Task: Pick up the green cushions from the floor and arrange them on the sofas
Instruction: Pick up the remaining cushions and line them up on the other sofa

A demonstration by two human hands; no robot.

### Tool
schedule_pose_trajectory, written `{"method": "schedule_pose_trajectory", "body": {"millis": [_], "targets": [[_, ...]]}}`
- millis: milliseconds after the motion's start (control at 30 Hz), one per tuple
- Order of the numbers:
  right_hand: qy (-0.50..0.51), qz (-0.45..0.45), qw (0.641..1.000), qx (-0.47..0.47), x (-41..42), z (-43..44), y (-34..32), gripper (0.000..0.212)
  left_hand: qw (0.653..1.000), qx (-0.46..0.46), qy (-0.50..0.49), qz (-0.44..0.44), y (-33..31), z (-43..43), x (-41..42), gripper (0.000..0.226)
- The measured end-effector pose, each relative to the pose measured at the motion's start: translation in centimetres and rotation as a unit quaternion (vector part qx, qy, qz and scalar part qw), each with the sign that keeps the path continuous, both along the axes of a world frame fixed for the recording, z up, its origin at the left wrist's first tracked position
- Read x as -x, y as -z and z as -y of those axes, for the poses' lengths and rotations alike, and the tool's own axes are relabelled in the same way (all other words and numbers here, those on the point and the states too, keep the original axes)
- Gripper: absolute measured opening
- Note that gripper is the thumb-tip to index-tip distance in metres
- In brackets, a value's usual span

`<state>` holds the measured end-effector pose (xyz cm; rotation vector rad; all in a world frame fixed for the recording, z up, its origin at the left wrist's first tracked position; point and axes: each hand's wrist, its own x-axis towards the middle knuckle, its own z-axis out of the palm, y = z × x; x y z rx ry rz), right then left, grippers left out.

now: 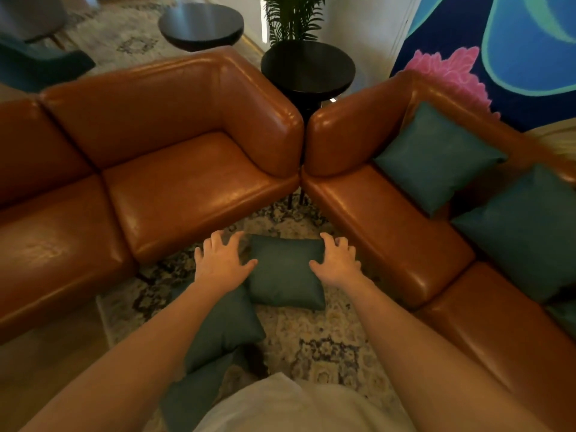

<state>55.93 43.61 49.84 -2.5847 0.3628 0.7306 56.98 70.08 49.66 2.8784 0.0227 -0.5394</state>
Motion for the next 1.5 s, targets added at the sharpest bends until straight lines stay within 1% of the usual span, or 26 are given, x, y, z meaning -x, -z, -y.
{"method": "schedule_pose_trajectory", "body": {"millis": [100, 200, 300, 433, 667, 867, 1033, 1167, 1300, 1433, 1500], "targets": [[-0.007, -0.004, 1.000, 0.018, -1.7, -0.8, -0.2, 0.083, 1.000, -0.003, 0.018, -0.004, 0.2, -1.1, -1.8, 0.086], [-0.004, 0.004, 0.999, 0.033, -4.0, -0.4, -1.5, 0.082, 0.999, -0.001, 0.036, 0.011, -0.6, -2.0, -4.2, 0.087], [0.018, 0.006, 0.999, 0.034, -6.4, 0.1, -2.7, 0.083, 0.999, -0.004, 0.043, 0.007, -1.7, -2.0, -6.5, 0.088], [0.020, 0.003, 0.999, 0.031, -8.4, 0.2, -2.3, 0.086, 0.999, -0.019, 0.048, 0.011, -2.0, -1.2, -8.6, 0.089], [0.014, -0.025, 0.999, 0.023, -11.4, 1.6, 0.6, 0.086, 0.999, -0.031, 0.025, -0.008, -0.7, 1.0, -12.0, 0.089], [0.002, -0.058, 0.998, 0.018, -14.2, 3.3, 5.4, 0.084, 0.999, -0.036, -0.001, -0.031, 2.7, 2.8, -14.2, 0.088], [0.019, -0.065, 0.998, -0.013, -15.9, 4.9, 11.8, 0.083, 0.998, -0.049, -0.013, -0.045, 8.7, 4.6, -15.5, 0.090], [0.044, -0.068, 0.996, -0.024, -16.0, 5.8, 19.1, 0.085, 0.996, -0.042, -0.036, -0.072, 15.8, 6.0, -15.8, 0.096], [0.058, -0.072, 0.995, -0.023, -16.0, 6.3, 27.9, 0.087, 0.993, -0.034, -0.058, -0.094, 24.3, 7.3, -16.8, 0.105], [0.064, -0.088, 0.994, -0.021, -16.2, 6.7, 36.3, 0.089, 0.994, -0.028, -0.056, -0.093, 32.4, 7.7, -17.9, 0.104], [0.073, -0.104, 0.992, -0.019, -16.4, 6.7, 41.7, 0.089, 0.992, -0.028, -0.054, -0.107, 38.0, 7.5, -18.5, 0.105]]}}
